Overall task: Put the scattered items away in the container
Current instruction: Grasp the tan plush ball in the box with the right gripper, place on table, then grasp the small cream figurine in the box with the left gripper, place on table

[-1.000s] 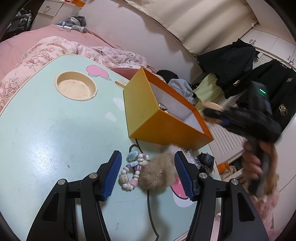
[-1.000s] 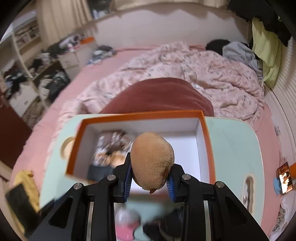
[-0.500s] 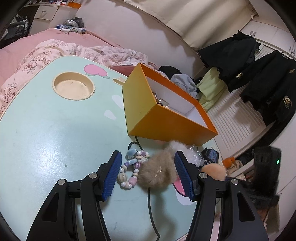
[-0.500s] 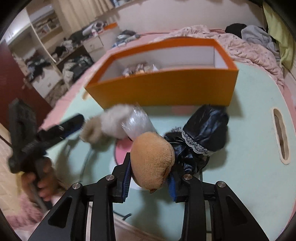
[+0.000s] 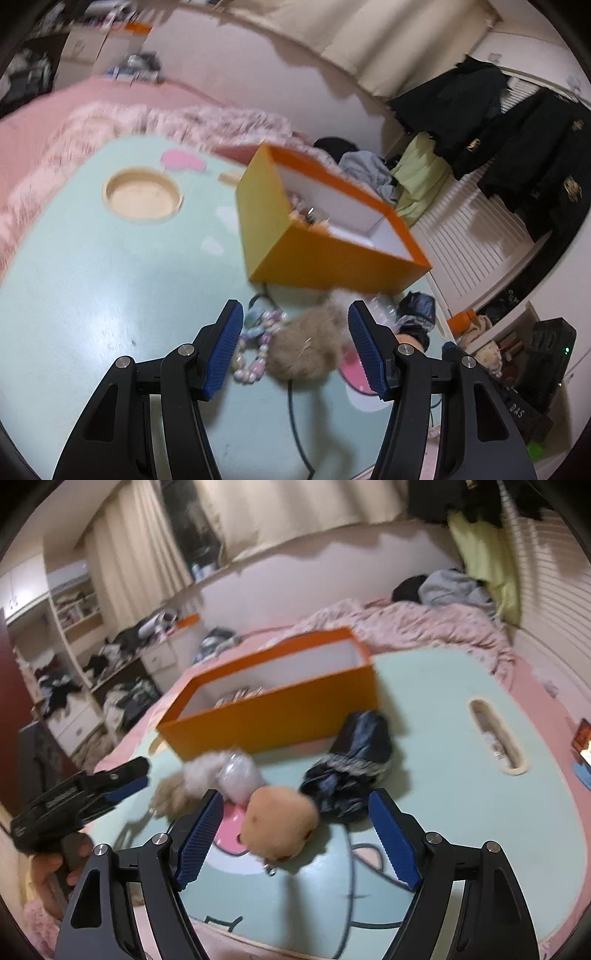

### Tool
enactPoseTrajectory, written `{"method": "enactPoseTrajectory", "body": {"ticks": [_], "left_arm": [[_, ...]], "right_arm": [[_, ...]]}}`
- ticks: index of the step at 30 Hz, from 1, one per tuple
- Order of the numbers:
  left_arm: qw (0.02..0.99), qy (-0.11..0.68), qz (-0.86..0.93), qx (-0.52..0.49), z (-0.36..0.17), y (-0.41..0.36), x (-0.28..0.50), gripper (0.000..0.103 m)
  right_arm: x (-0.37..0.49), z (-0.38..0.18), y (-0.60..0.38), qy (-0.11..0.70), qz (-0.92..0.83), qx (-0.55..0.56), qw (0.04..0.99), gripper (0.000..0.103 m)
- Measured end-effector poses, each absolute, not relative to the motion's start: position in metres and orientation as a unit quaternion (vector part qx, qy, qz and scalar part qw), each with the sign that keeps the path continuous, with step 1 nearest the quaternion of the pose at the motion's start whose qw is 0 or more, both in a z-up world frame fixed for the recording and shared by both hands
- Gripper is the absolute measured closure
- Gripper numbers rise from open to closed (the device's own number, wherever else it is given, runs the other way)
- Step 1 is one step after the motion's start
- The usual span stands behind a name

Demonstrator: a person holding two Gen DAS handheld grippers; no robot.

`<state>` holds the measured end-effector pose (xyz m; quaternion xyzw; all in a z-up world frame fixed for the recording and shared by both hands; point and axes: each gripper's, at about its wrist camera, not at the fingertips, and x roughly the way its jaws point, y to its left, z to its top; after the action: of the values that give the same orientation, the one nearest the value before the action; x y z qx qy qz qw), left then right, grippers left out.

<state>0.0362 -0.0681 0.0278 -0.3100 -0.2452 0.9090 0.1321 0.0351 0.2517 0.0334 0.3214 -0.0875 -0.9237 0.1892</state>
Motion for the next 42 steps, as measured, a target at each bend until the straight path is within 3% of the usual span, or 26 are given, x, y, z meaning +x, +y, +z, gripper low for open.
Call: {"method": "enactPoseTrajectory", "body": {"ticks": [4,9,12,16,25,33,37,38,39,42], "left_arm": [[0.112,-0.189,0.935,-0.279,0.074,-0.058,0.032,0.043],[0.137,-0.137,0.895,-0.402,0.108,-0.035,-0.036,0.044],[0.141,-0.081,0.859,-0.485,0.101,-0.012,-0.079,0.055],[0.116,-0.065,0.824,-0.551,0.078,0.003,-0.119,0.055],[0.022,-0.002,0.807,-0.591,0.047,0.016,-0.147,0.055],[0.009,0.068,0.795,-0.603,0.032,0.036,-0.160,0.025],[0.023,0.070,0.793,-0.605,0.031,0.041,-0.162,0.024],[0.023,0.074,0.795,-0.602,0.032,0.041,-0.161,0.030],[0.025,0.080,0.797,-0.598,0.033,0.041,-0.160,0.053],[0.051,0.053,0.788,-0.612,0.034,0.033,-0.160,0.078]], "right_arm": [[0.041,0.038,0.252,-0.085,-0.927,0.312,0.192,0.022],[0.038,0.036,0.250,-0.089,-0.924,0.317,0.195,0.022],[0.036,0.035,0.255,-0.095,-0.922,0.319,0.196,0.022],[0.035,0.032,0.259,-0.107,-0.919,0.324,0.198,0.022],[0.034,0.032,0.261,-0.133,-0.913,0.329,0.202,0.022],[0.031,0.028,0.265,-0.150,-0.908,0.336,0.202,0.022],[0.031,0.027,0.265,-0.155,-0.905,0.340,0.202,0.022],[0.031,0.027,0.266,-0.156,-0.905,0.340,0.201,0.022],[0.031,0.027,0.267,-0.157,-0.905,0.340,0.201,0.022],[0.030,0.027,0.267,-0.159,-0.904,0.342,0.201,0.022]]}}
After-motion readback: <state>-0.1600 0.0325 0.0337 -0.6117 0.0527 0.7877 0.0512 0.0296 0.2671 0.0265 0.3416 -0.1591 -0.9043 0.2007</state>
